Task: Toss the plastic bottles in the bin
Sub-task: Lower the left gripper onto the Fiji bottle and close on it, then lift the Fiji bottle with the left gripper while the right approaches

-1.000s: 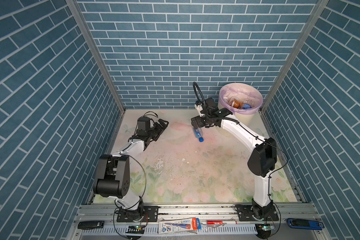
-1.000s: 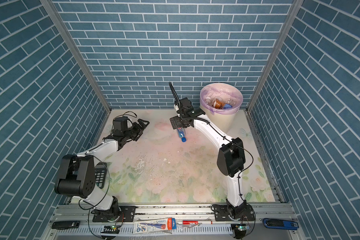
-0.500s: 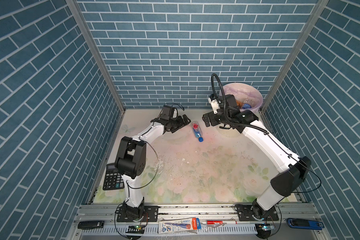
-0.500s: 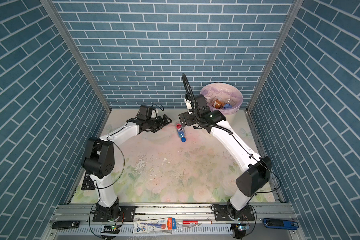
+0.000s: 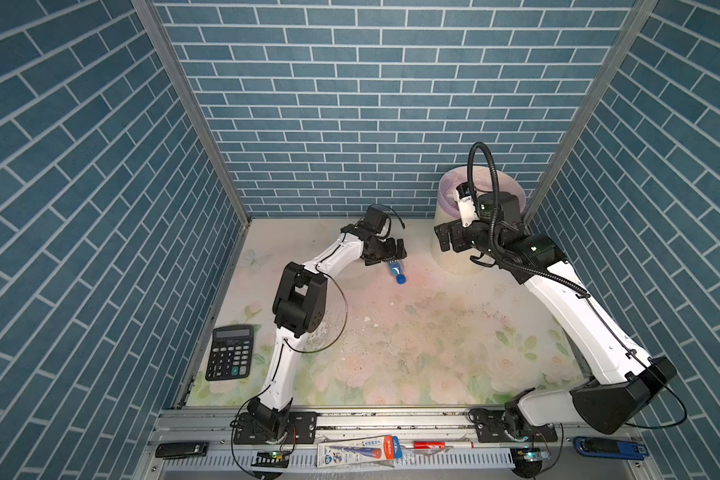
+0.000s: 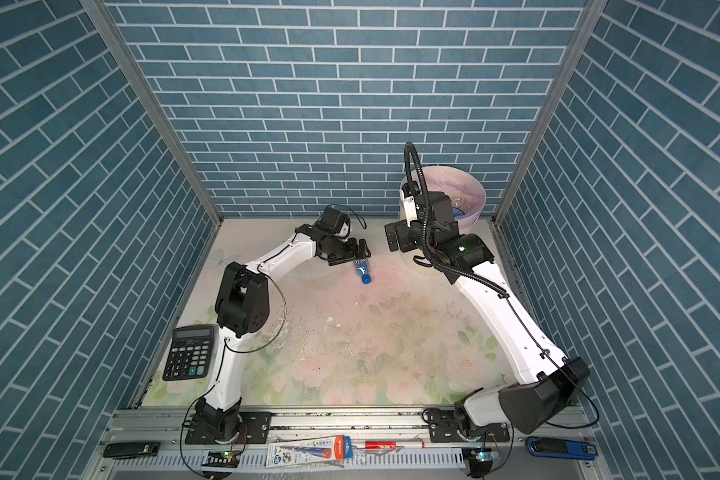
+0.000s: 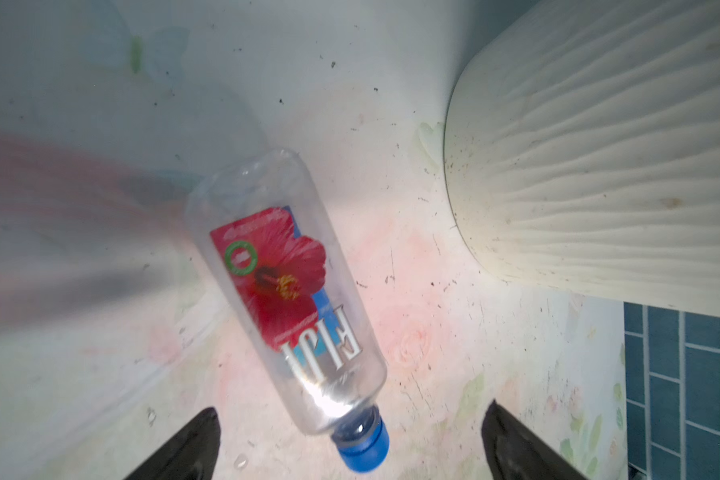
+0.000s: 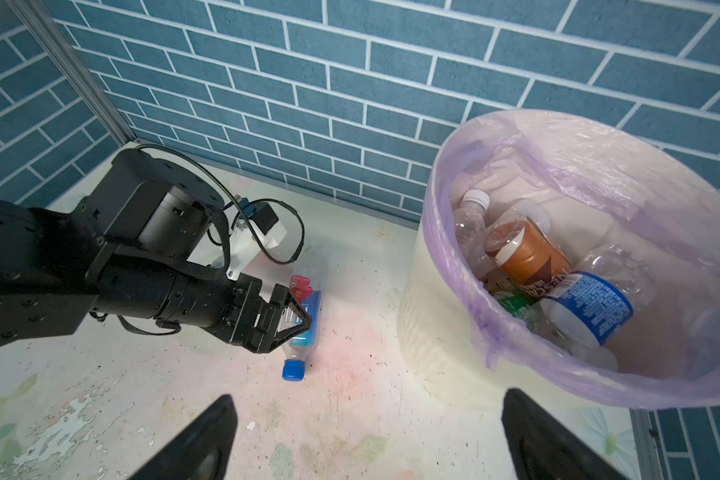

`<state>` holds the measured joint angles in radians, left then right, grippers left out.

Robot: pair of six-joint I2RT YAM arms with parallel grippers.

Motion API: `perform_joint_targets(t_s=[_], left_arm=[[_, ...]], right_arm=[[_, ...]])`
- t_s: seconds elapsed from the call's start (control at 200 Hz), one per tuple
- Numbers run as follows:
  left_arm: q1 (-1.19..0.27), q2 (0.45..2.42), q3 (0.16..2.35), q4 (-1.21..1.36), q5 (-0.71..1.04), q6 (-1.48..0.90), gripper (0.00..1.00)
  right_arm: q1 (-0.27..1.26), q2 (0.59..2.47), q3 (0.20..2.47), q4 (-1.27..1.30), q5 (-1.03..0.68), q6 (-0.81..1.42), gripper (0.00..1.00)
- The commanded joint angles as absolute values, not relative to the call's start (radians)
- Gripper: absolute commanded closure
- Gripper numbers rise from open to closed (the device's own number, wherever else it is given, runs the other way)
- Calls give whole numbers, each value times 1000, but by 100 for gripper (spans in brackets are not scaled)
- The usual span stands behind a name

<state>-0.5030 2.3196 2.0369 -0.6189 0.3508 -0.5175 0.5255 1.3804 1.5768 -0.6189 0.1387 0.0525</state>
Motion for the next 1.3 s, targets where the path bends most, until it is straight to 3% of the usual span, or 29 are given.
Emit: perform_joint_targets(t_s=[0.0, 0.51, 1.15, 1.295], left_arm=[[-503, 2396, 2126, -749, 314, -474, 1], [-505, 2618, 2453, -980, 269, -393, 1], [-478, 2567, 2391, -939, 334, -354, 45], [-461, 2479, 2291, -811, 430, -377, 48]], right_arm=[[510, 1332, 1535, -572, 119, 48, 1], [495, 1298, 1474, -546, 95, 61, 1], [494, 1339, 1440, -496, 37, 123, 1], [494, 1357, 1432, -482, 10, 152, 1]])
